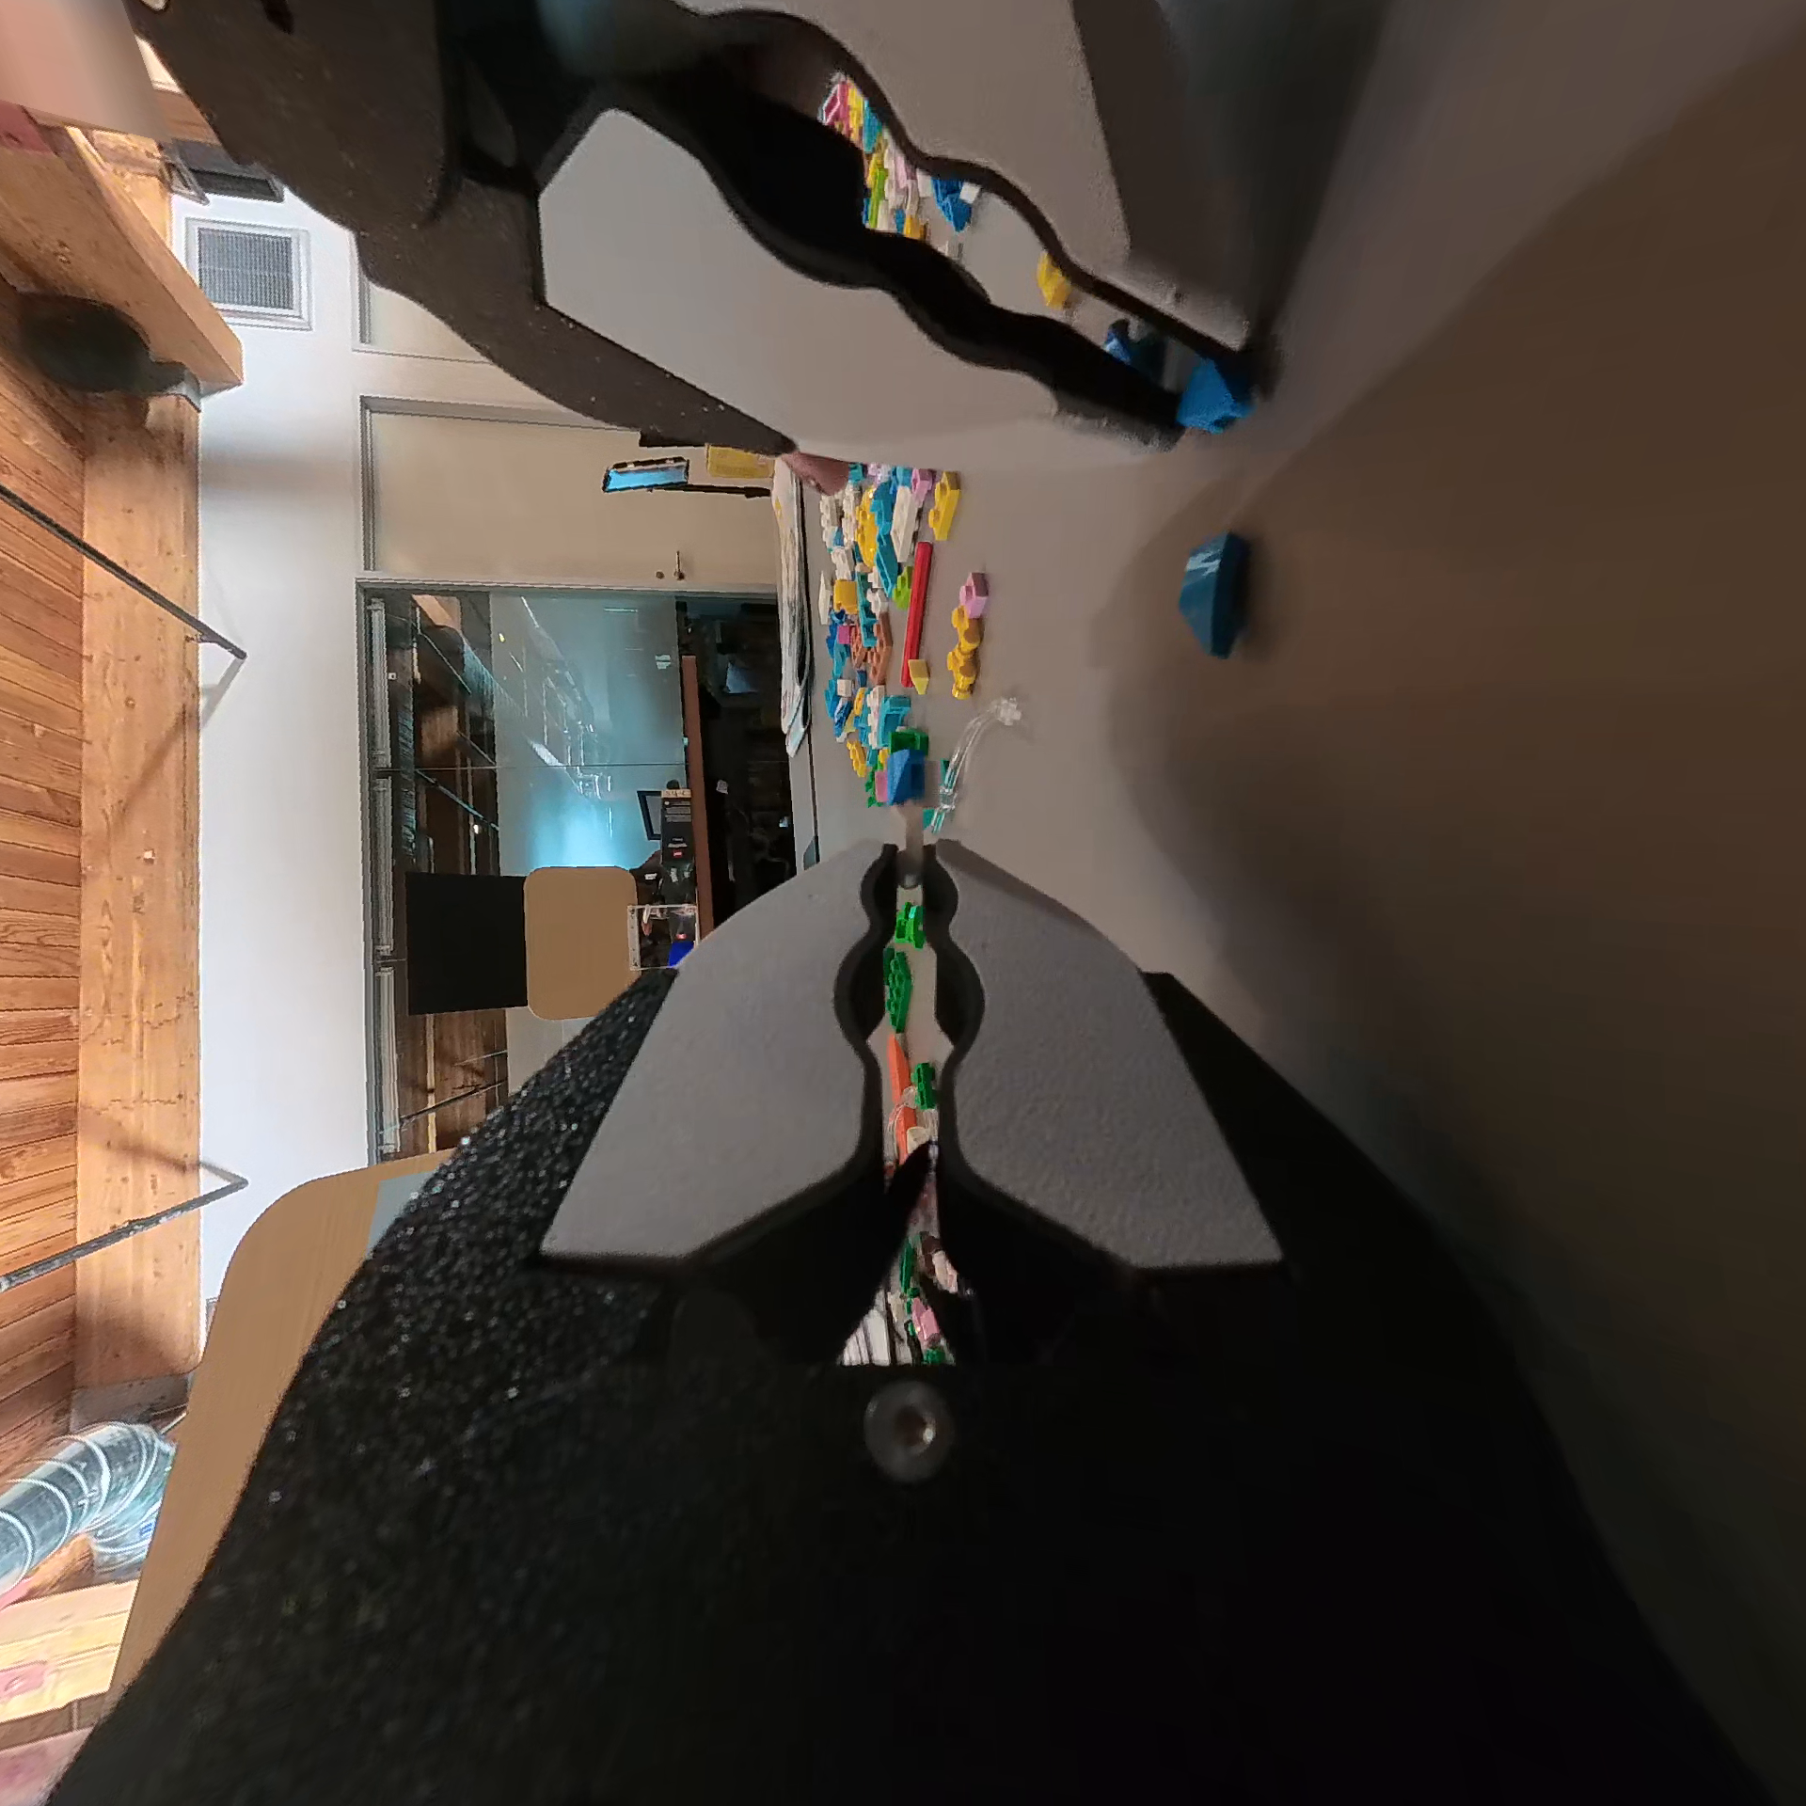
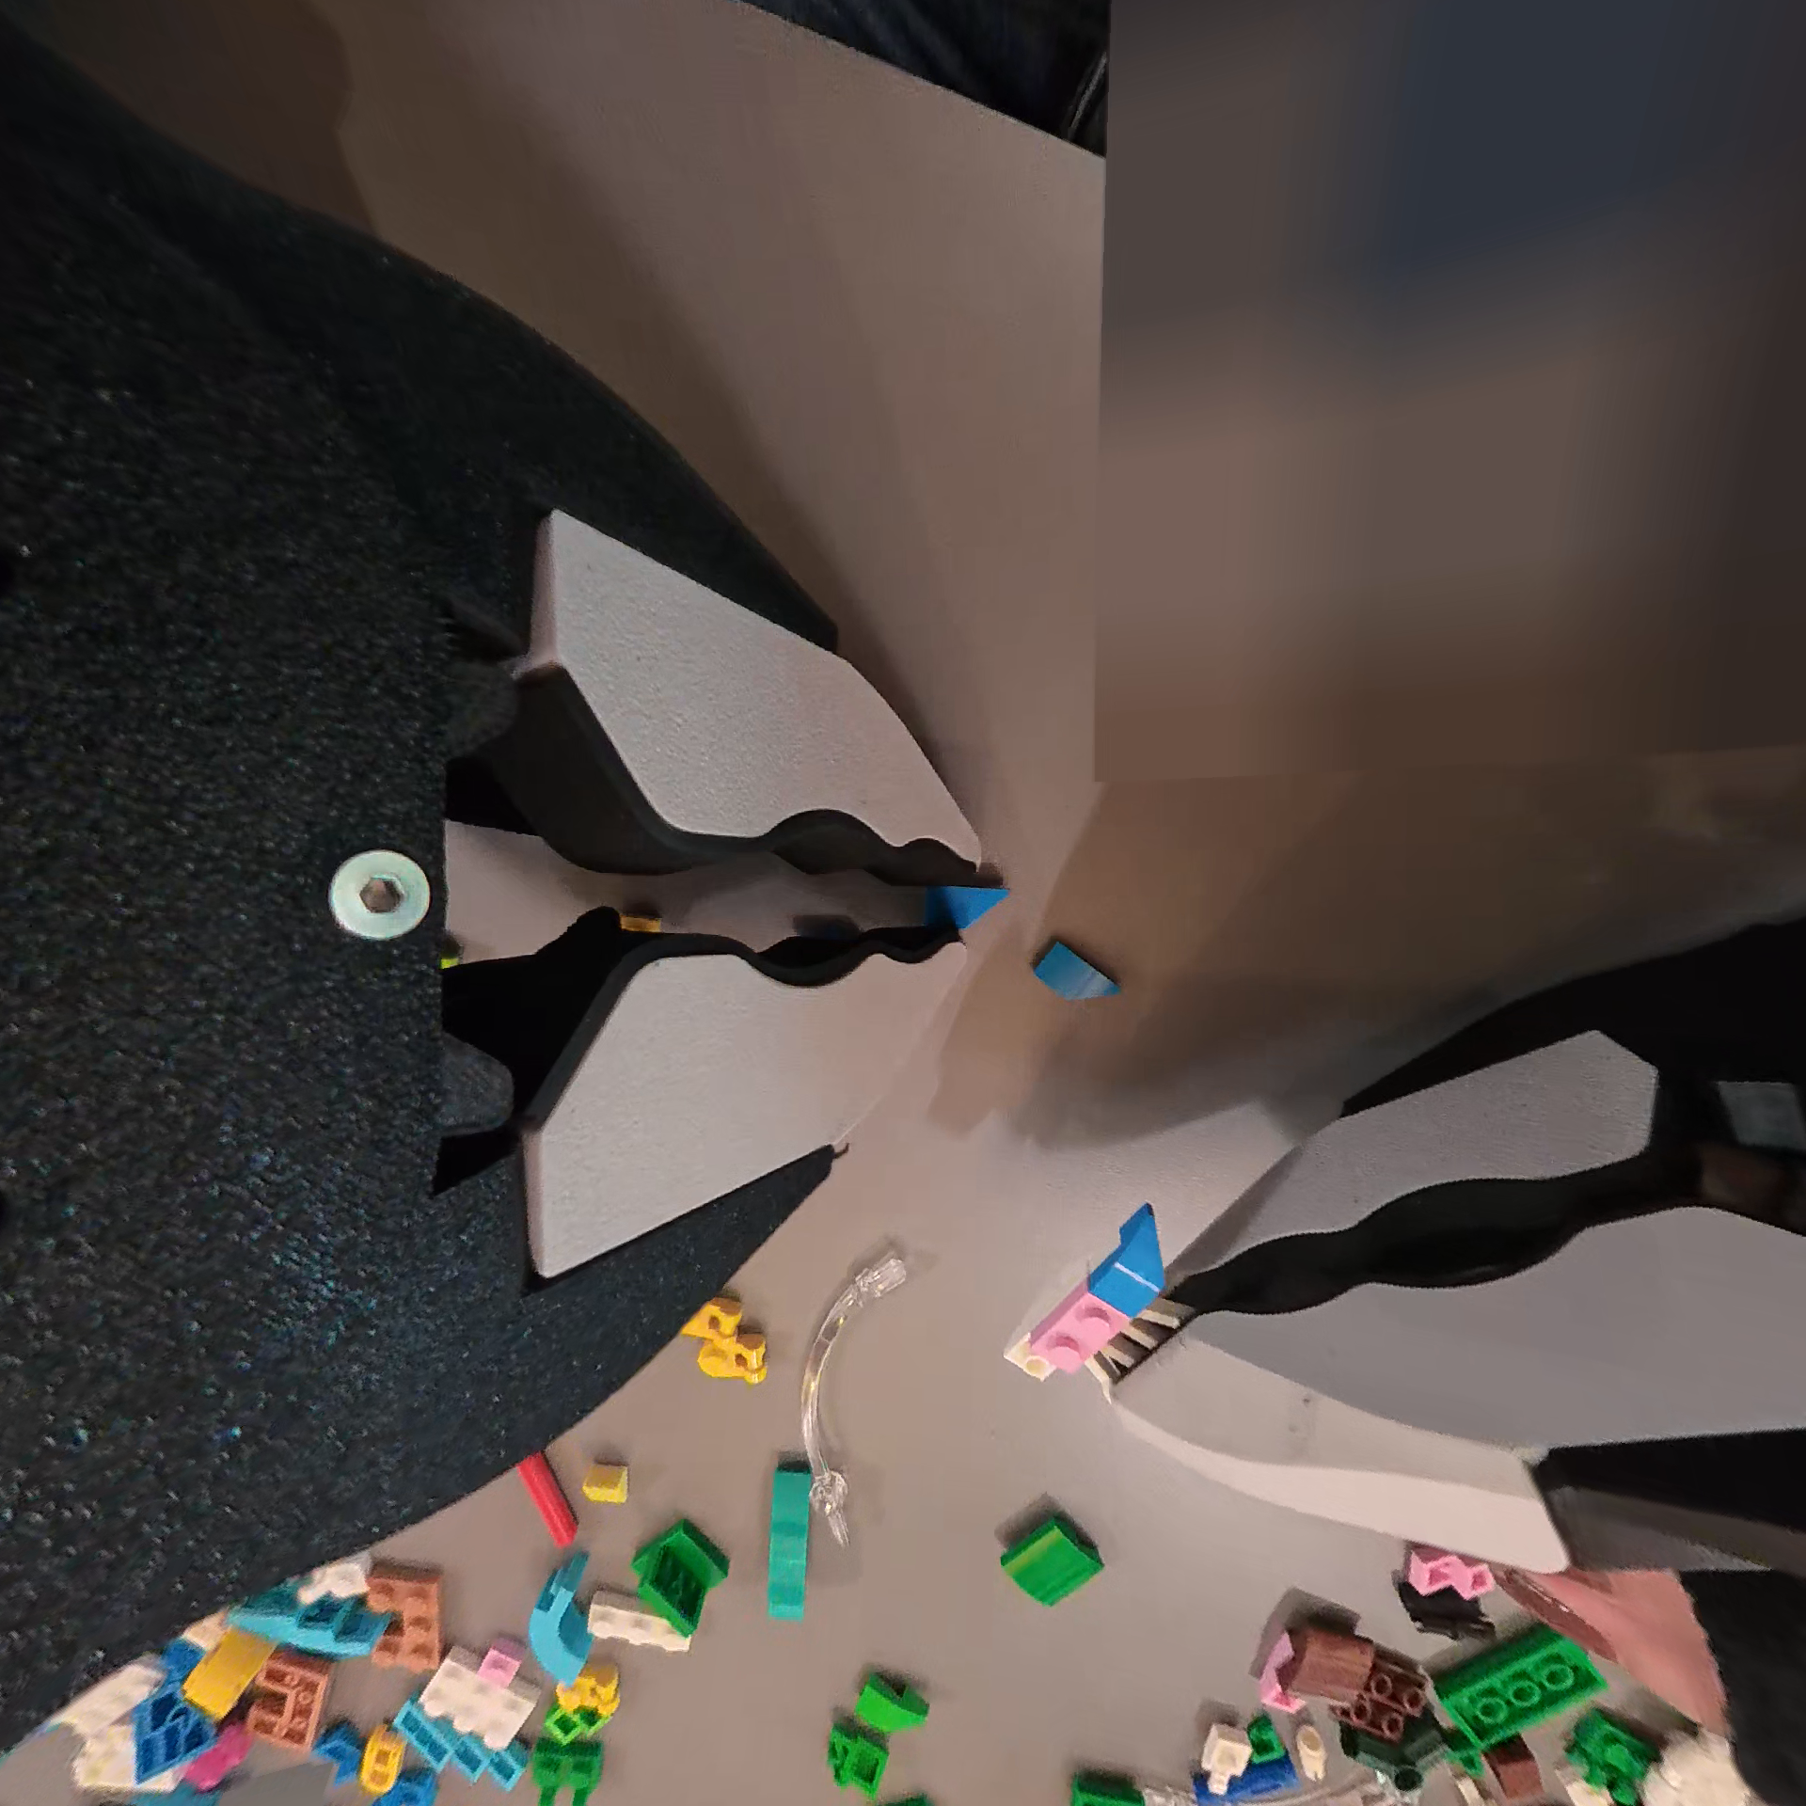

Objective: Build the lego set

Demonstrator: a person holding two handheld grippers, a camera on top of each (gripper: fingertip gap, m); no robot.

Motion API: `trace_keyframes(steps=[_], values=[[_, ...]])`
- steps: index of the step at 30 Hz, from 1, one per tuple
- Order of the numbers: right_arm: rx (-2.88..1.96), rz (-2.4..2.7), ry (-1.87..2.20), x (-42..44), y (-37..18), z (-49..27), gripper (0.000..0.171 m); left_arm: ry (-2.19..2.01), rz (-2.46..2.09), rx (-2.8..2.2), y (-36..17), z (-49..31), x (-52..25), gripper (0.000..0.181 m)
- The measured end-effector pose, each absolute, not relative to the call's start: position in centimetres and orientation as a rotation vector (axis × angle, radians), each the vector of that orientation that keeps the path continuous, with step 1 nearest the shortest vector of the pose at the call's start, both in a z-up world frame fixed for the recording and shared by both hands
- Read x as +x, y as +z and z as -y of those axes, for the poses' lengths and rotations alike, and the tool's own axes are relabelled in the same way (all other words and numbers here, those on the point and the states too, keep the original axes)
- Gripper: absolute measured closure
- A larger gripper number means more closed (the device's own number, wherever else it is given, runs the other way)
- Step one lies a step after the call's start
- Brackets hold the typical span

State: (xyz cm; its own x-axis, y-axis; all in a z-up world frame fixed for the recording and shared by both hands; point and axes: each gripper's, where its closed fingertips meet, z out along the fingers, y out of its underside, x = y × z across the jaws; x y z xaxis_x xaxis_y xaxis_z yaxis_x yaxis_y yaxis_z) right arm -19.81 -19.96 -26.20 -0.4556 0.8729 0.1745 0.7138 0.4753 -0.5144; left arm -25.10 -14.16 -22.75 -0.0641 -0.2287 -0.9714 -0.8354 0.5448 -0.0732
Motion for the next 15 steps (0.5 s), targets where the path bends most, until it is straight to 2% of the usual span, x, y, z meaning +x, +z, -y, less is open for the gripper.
trace_keyframes(steps=[1,5,15], values=[[-1.328,2.31,0.522,-19.83,-26.17,19.98,0.164,0.638,-1.598,-0.927,-22.79,14.15,-25.11,0.177],[-1.34,2.301,0.53,-19.76,-26.09,19.96,0.158,0.637,-1.6,-0.928,-22.82,14.14,-25.08,0.177],[-1.361,2.309,0.593,-19.35,-26.25,20.23,0.157,0.636,-1.606,-0.931,-22.93,14.12,-25.04,0.177]])
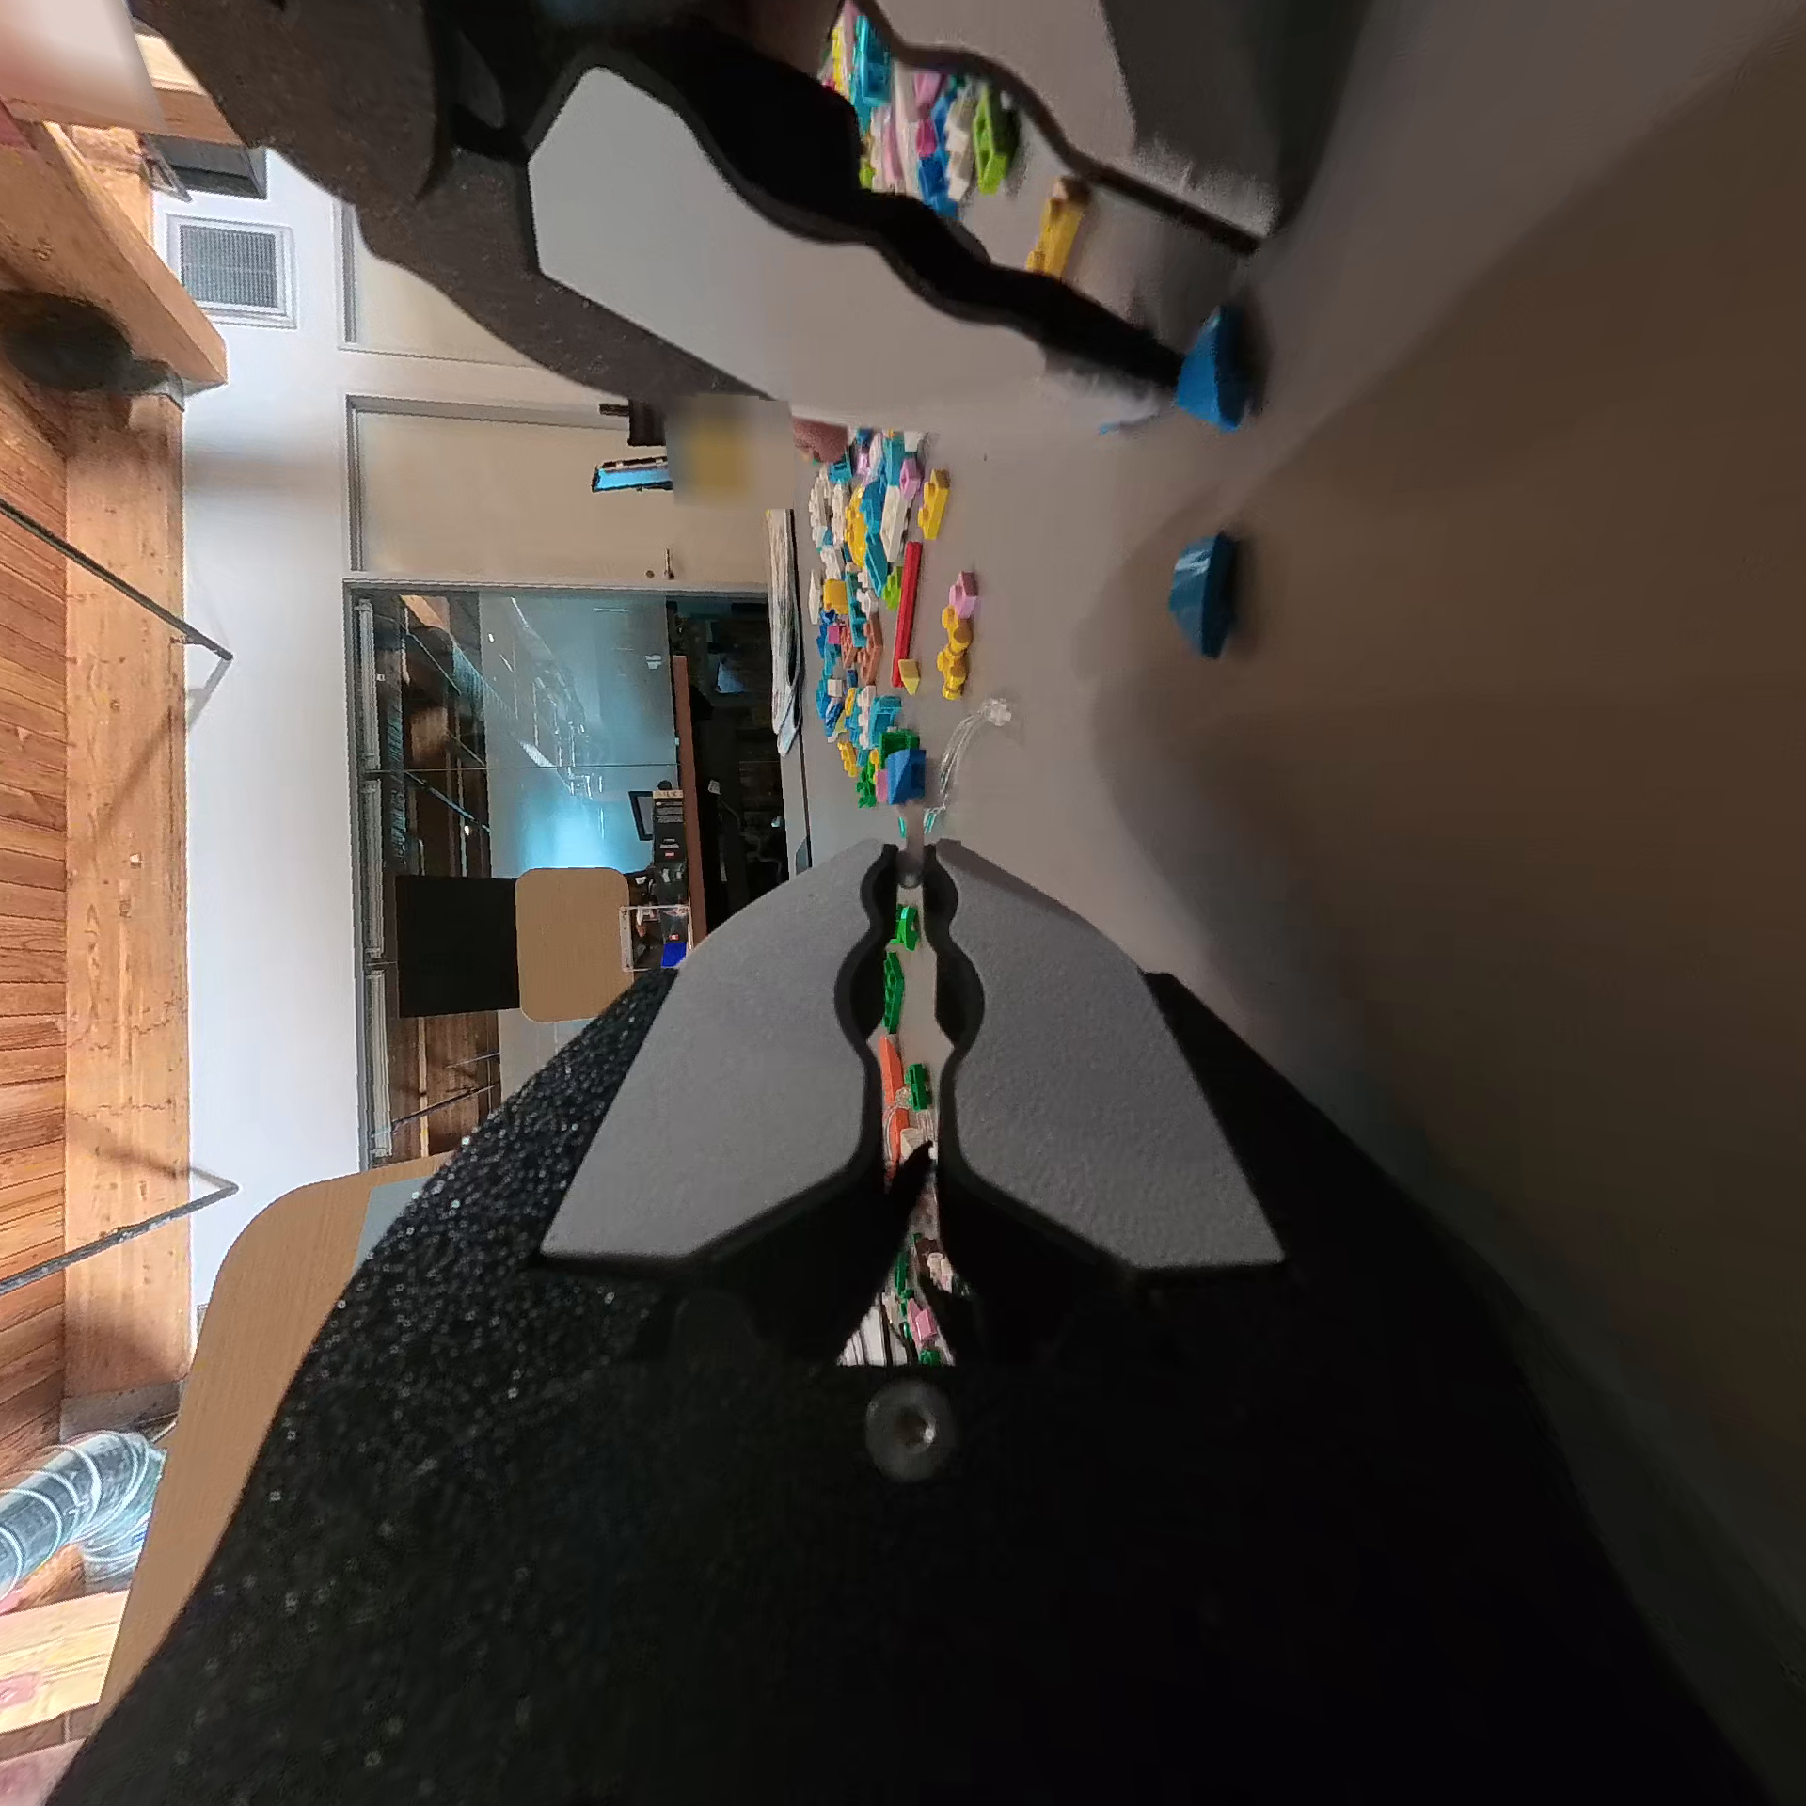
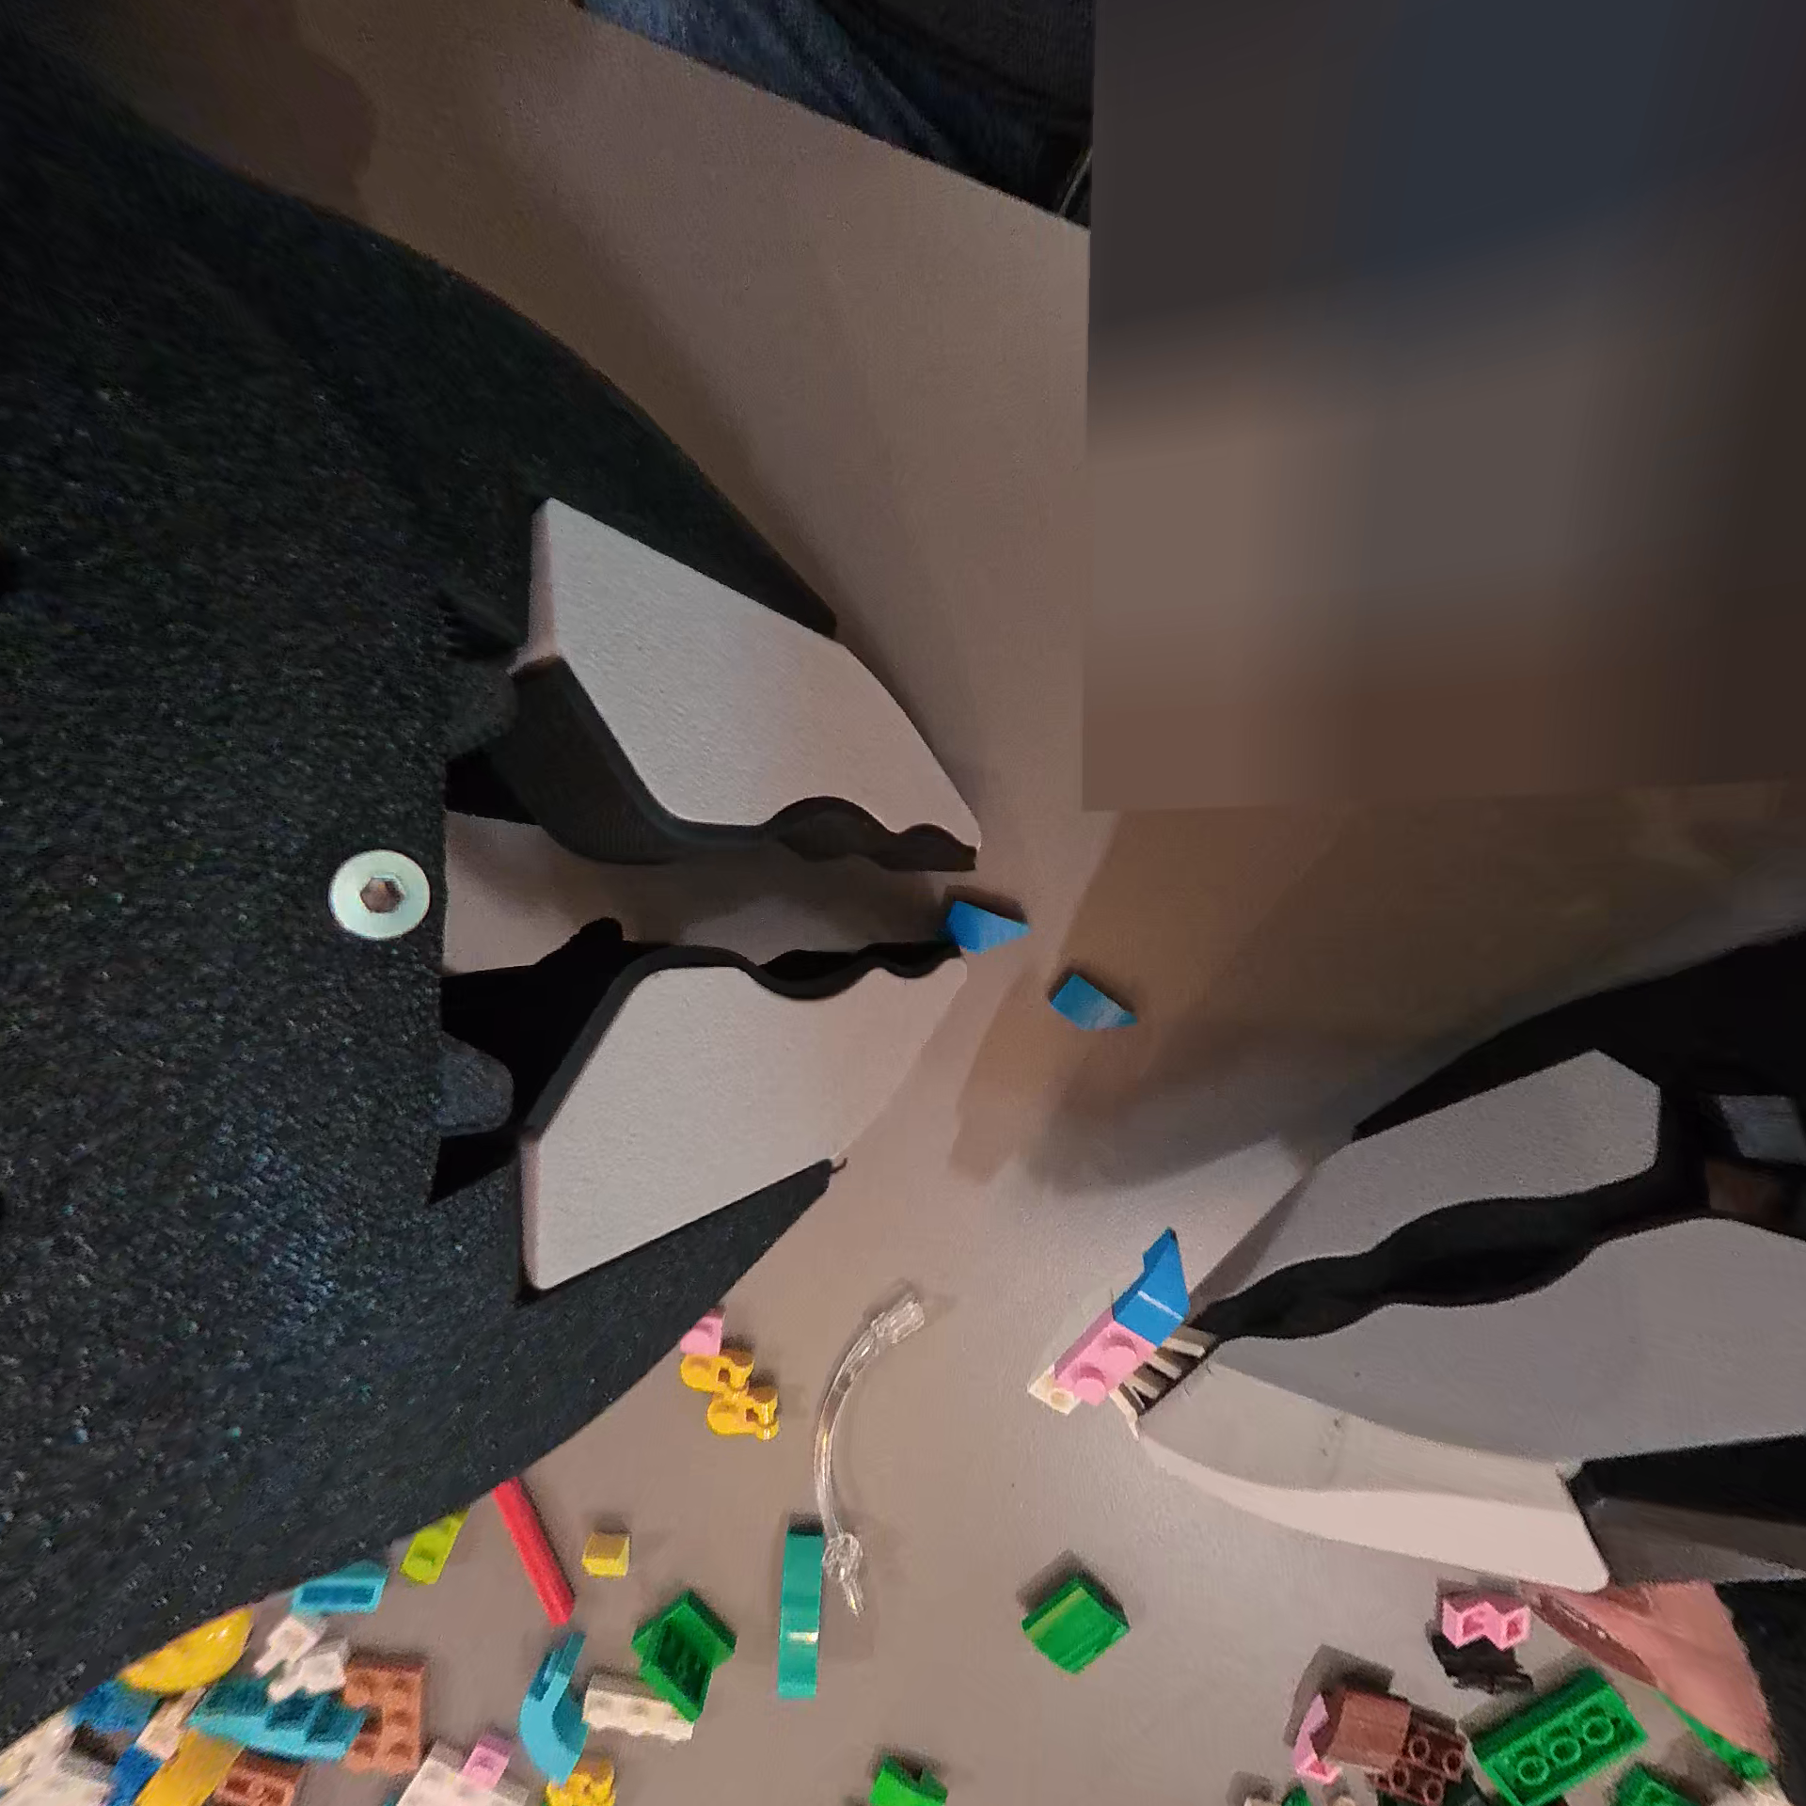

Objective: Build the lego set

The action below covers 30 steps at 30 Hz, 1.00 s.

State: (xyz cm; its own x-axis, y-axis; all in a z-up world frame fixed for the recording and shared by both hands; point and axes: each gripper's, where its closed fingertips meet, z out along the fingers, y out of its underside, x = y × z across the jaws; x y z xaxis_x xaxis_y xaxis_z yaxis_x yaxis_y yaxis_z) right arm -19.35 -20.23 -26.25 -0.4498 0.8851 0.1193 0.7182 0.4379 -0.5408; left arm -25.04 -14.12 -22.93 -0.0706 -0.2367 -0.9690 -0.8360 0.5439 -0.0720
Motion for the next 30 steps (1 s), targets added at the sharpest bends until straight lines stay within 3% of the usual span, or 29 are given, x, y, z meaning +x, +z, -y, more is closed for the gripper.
trace_keyframes(steps=[21,25,30], values=[[-1.444,2.197,0.626,-17.3,-25.0,17.7,0.158,0.637,-1.609,-0.928,-23.0,14.1,-25.0,0.177],[-1.527,2.035,0.536,-15.3,-23.8,13.8,0.158,0.637,-1.608,-0.928,-22.9,14.1,-25.0,0.177],[-1.744,1.566,0.246,-8.0,-22.3,3.8,0.159,0.636,-1.605,-0.924,-22.9,14.2,-25.0,0.177]])
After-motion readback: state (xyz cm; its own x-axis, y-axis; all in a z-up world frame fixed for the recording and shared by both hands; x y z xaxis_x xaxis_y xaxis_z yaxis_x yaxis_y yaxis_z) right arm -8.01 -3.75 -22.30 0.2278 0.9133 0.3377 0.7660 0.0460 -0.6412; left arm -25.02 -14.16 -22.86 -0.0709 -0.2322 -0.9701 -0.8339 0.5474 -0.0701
